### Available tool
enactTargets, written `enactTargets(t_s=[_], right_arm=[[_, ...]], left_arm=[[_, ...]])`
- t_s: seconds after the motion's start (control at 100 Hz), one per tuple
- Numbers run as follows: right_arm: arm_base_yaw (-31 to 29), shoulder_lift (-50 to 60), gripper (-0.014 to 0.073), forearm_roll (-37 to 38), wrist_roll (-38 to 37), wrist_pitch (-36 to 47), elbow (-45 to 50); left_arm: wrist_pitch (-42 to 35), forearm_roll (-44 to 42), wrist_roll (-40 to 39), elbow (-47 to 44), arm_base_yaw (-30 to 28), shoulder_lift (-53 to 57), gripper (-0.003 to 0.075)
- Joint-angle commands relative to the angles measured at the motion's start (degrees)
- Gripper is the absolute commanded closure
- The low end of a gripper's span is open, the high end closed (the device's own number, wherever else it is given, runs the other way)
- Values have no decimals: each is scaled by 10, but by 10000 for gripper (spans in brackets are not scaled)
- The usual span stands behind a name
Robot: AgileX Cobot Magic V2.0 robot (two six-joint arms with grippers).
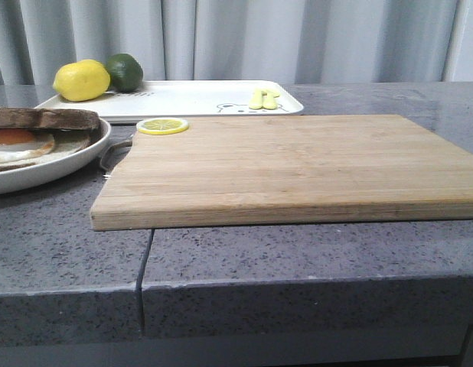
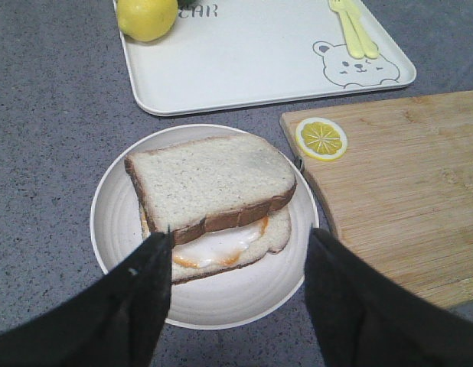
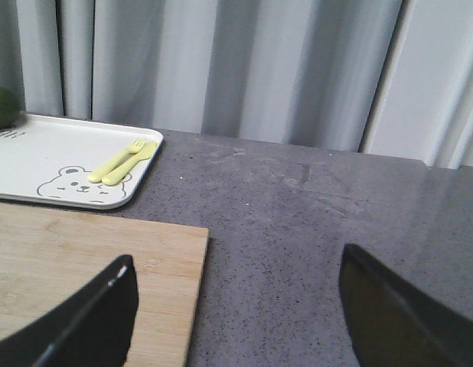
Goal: Place bread and move sandwich to tray
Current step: 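Withdraw the right gripper away from the plate, then lower the left gripper and grasp the rim of the white plate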
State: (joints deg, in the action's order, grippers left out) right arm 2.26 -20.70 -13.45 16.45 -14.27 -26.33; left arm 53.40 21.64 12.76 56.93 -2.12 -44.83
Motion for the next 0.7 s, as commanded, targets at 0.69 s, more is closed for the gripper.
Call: enactTargets(t_s=[0.69], right_arm=[[-4, -4, 45, 3, -1, 48, -15]], left_arm=[[-79, -51, -95, 18, -16, -108, 354]])
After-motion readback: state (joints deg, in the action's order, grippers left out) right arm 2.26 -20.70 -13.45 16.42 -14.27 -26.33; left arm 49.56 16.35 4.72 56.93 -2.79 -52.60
